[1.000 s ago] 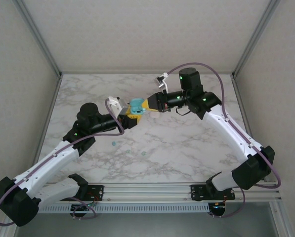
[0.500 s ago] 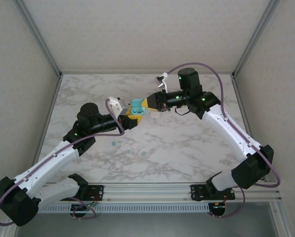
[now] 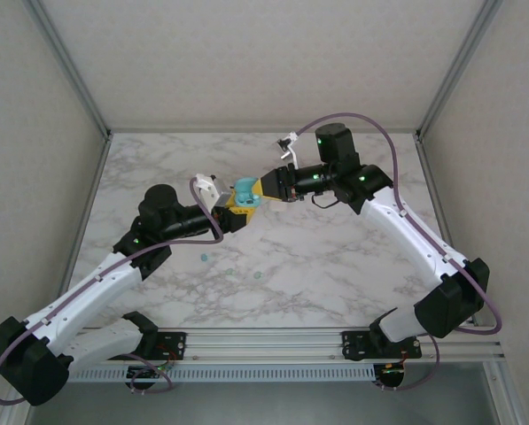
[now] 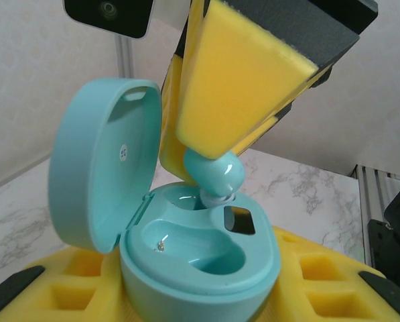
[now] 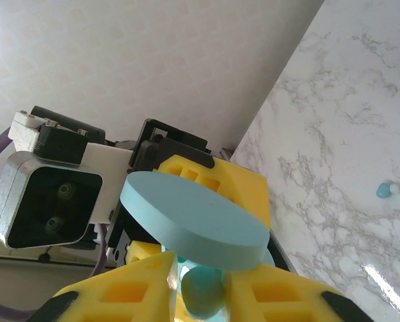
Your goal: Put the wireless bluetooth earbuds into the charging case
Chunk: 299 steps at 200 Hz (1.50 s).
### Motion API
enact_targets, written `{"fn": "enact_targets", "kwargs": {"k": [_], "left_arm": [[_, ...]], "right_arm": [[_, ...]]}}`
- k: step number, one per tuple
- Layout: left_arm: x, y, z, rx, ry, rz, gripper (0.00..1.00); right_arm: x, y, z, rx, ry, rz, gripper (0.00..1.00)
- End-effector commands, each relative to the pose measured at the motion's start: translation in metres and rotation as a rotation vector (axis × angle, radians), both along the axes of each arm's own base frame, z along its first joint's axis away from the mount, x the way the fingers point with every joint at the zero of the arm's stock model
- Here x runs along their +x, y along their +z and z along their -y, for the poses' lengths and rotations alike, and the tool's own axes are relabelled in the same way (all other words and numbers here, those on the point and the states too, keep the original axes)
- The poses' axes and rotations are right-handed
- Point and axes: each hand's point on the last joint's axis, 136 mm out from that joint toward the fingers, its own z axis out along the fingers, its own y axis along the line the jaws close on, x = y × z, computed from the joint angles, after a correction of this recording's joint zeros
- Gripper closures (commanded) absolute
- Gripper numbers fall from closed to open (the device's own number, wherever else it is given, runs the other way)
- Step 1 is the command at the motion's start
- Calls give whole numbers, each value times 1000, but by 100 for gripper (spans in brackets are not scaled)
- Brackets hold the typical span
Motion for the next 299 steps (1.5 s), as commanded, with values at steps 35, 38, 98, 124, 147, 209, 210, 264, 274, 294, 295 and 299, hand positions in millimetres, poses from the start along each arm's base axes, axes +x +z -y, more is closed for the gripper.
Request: {"fn": "enact_targets", "kwargs": {"k": [35, 38, 98, 124, 147, 209, 210, 264, 274, 294, 295, 299], "left_arm": [[-8, 33, 0, -69, -14, 84, 91], [-8, 33, 0, -69, -14, 84, 91], [-8, 31, -1, -69, -10, 78, 91], [-7, 30, -1, -66, -4, 76, 91], [-7, 29, -2, -63, 2, 76, 91], [-4, 29, -1, -58, 8, 71, 92], [-4, 29, -1, -58, 8, 70, 92], [-4, 30, -2, -57, 13, 68, 92], [-4, 30, -2, -58, 16, 69, 92], [-4, 31, -3, -58, 21, 69, 92], [-4, 31, -3, -59, 21, 69, 92], [-4, 31, -3, -59, 20, 69, 92]], "right_arm": [[6, -3, -1, -47, -31, 17, 68], [6, -3, -1, -48, -31, 17, 68], [10, -3, 3, -77, -76, 31, 63], [12, 3, 5, -76, -94, 47, 61], [12, 8, 9, -82, -121, 64, 60], [-1, 21, 11, -56, -92, 87, 57], [-1, 21, 11, -57, -94, 87, 57], [-5, 28, 15, -68, -108, 107, 60], [-6, 28, 15, -69, -108, 106, 62], [-6, 28, 16, -77, -113, 95, 67], [-6, 28, 16, -77, -112, 96, 67], [-6, 28, 16, -77, -112, 94, 68]]}}
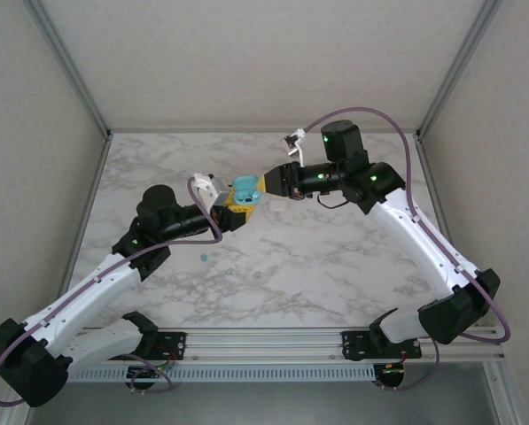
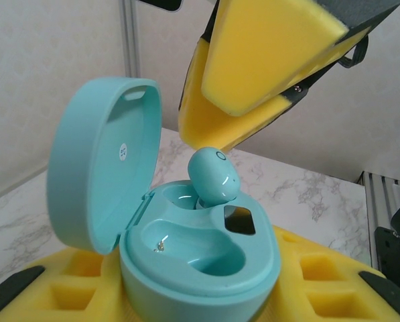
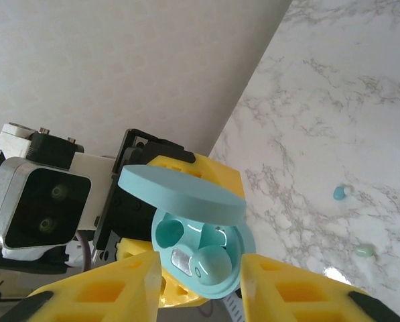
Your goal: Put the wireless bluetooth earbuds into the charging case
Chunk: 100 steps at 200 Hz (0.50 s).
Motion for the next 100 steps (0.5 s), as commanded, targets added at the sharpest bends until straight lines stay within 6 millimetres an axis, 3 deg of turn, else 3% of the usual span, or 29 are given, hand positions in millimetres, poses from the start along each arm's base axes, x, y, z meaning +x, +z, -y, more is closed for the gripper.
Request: {"fn": "enact_targets", "kwargs": {"k": [1, 100], "left_arm": [[-5, 25, -1, -47, 0, 55, 92], [-6, 24, -1, -39, -1, 48, 92]], "right_arm": [[-9, 15, 2, 8, 3, 33, 68], [-15, 18, -5, 22, 33, 25, 72]]}}
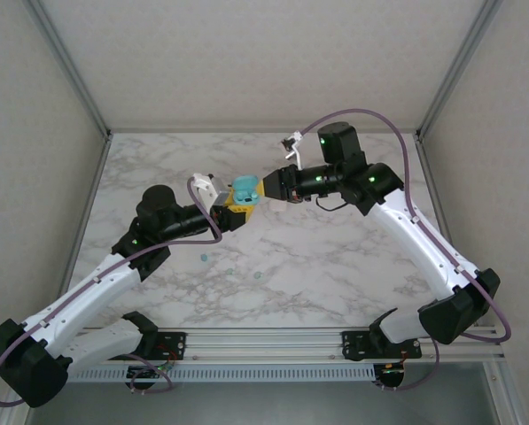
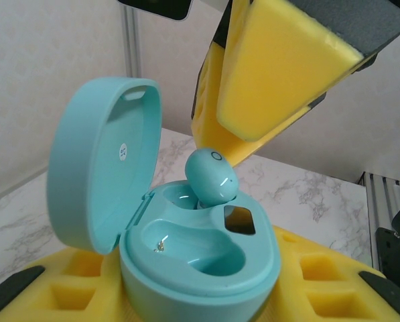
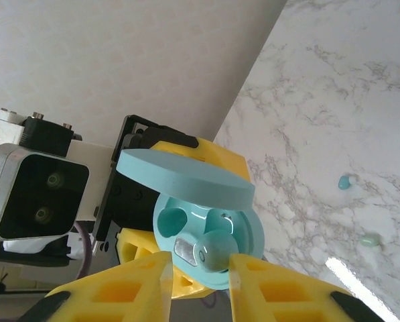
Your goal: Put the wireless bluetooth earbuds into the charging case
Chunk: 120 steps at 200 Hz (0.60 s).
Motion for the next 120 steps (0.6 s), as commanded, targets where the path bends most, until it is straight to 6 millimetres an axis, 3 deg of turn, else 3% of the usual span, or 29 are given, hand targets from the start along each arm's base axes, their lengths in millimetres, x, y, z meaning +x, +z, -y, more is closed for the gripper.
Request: {"fn": "enact_targets", "kwargs": {"k": [1, 120], "left_arm": [[-5, 23, 0, -38, -4, 45, 92], [-7, 21, 0, -30, -13, 46, 92]], "right_arm": [[-5, 21, -1, 34, 10, 45, 72], [4, 13, -7, 8, 4, 49, 72]]}}
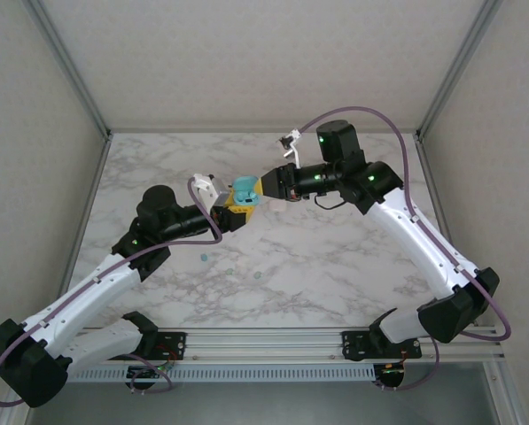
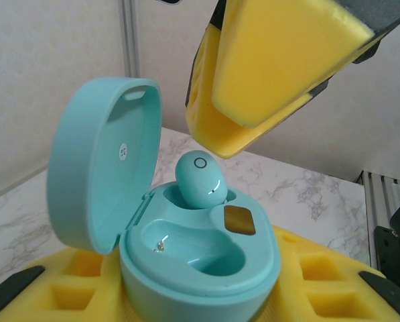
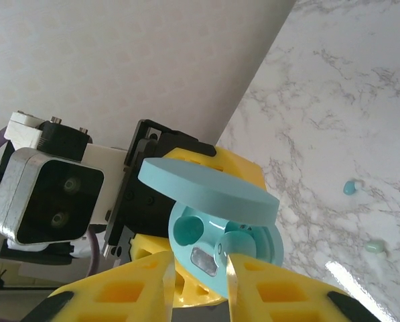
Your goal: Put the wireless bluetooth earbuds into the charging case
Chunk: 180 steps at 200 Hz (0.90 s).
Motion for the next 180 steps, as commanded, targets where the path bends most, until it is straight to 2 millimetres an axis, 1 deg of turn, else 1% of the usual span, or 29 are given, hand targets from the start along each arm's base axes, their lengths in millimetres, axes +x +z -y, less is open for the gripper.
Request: {"fn": "enact_targets", "kwargs": {"k": [1, 27, 68, 98, 124, 149, 163, 172, 180], "left_arm": [[-6, 22, 0, -33, -10, 50, 92], [-6, 23, 0, -34, -10, 51, 92], [-6, 23, 0, -35, -8, 54, 92], [-5, 22, 1, -32, -9, 50, 92], [-5, 22, 1, -33, -10, 49, 92], [-5, 22, 1, -34, -10, 47, 92], [-5, 22, 1, -32, -9, 48, 92], [-4, 22, 0, -32, -2, 50, 92], [-3, 22, -1, -32, 7, 48, 92]], "right_arm": [[3, 7, -3, 0, -4, 33, 72], [6, 0, -3, -26, -21, 18, 71], [8, -2, -3, -34, -26, 21, 70], [6, -3, -6, -34, -14, 20, 73], [4, -1, -9, -24, 1, 25, 75], [4, -1, -10, -23, 7, 30, 74], [4, -1, -7, -39, -1, 37, 73], [3, 2, -6, -41, -3, 53, 72], [2, 8, -3, -32, -8, 80, 70]]}}
